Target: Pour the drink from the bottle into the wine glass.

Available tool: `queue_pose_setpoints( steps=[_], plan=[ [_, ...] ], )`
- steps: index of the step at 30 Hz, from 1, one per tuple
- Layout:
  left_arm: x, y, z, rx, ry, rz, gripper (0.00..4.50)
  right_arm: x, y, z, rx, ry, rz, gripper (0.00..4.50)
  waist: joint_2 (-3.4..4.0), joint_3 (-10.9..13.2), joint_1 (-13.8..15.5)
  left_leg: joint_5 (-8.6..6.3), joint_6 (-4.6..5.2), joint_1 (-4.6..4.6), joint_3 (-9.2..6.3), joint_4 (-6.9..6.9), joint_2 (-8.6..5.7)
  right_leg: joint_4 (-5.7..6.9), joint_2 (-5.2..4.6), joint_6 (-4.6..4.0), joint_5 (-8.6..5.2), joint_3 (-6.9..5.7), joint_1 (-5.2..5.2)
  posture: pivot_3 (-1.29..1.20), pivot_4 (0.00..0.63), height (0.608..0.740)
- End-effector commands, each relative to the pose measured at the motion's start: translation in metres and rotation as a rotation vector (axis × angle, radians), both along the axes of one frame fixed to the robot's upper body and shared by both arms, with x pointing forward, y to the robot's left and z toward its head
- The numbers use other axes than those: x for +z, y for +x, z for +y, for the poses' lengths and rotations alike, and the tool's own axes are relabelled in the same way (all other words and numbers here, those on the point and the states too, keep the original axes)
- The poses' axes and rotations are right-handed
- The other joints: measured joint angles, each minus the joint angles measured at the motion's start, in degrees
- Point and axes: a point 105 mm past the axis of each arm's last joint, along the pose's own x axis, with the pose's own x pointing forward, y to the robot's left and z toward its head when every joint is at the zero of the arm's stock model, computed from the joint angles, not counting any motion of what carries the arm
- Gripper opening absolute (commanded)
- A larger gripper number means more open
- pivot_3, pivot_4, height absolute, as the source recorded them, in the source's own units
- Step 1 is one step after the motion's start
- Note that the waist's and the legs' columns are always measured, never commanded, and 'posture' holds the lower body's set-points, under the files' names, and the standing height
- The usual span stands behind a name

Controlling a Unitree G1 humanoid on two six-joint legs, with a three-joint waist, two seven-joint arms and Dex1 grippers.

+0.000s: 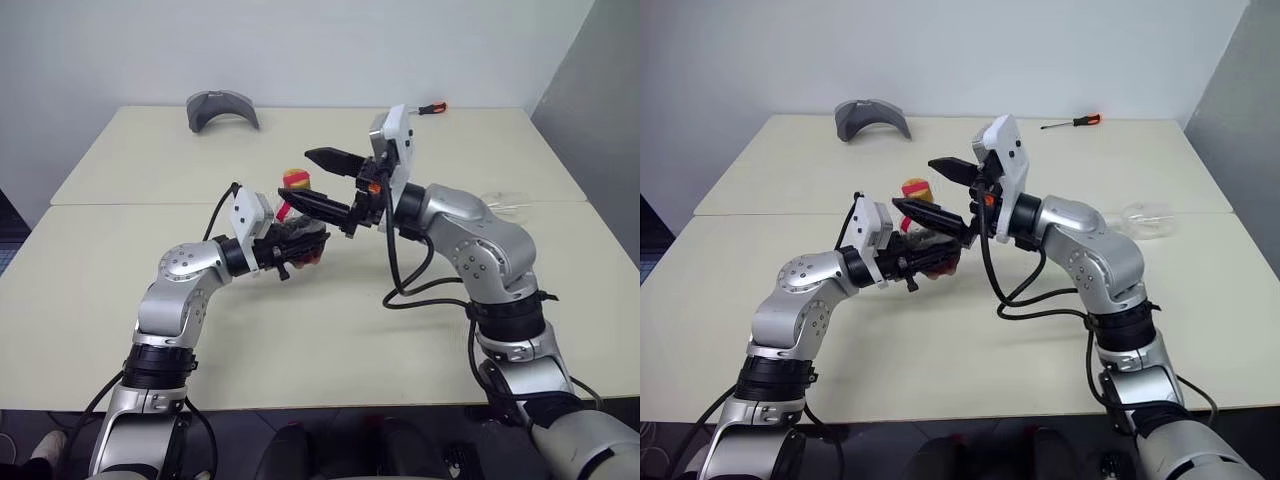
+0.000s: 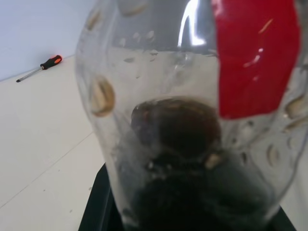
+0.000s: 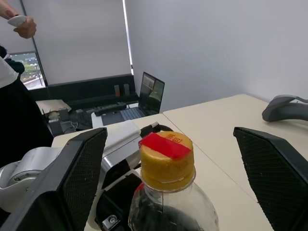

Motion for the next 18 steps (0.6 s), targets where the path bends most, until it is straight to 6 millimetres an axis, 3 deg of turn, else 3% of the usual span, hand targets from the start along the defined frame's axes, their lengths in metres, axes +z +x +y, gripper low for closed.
queue_pose_setpoints(
  steps=[1,10,18],
  plan=[
    [0.0166,-0.0009,-0.0003,-0.02,-0.004,-0.071,1.31,0.0128,-0.003,0.0015,0.012,0.02,-0.052,4.12,0.0,0.0,0.0,0.0,0.0,0.0,0.0,0.0,0.0,0.0,0.0,0.0,0.0,0.0,0.0,0.0,0.15,0.74],
    [0.0171,0.0006,0.0015,-0.015,-0.001,-0.076,1.28,0.0085,-0.0043,0.0027,0.03,-0.006,-0.054,1.08,0.0,0.0,0.0,-0.01,0.01,0.0,-0.01,0.0,0.0,0.0,0.0,0.0,0.0,-0.01,0.0,0.0,0.15,0.74],
    [0.0184,0.0021,-0.0003,-0.015,-0.008,-0.083,1.18,0.0091,-0.0056,0.0019,0.049,-0.007,-0.055,1.08,0.0,0.0,0.0,-0.01,0.02,0.0,0.0,0.0,0.0,0.0,0.0,0.0,0.0,0.0,0.0,0.0,0.15,0.74]
  ],
)
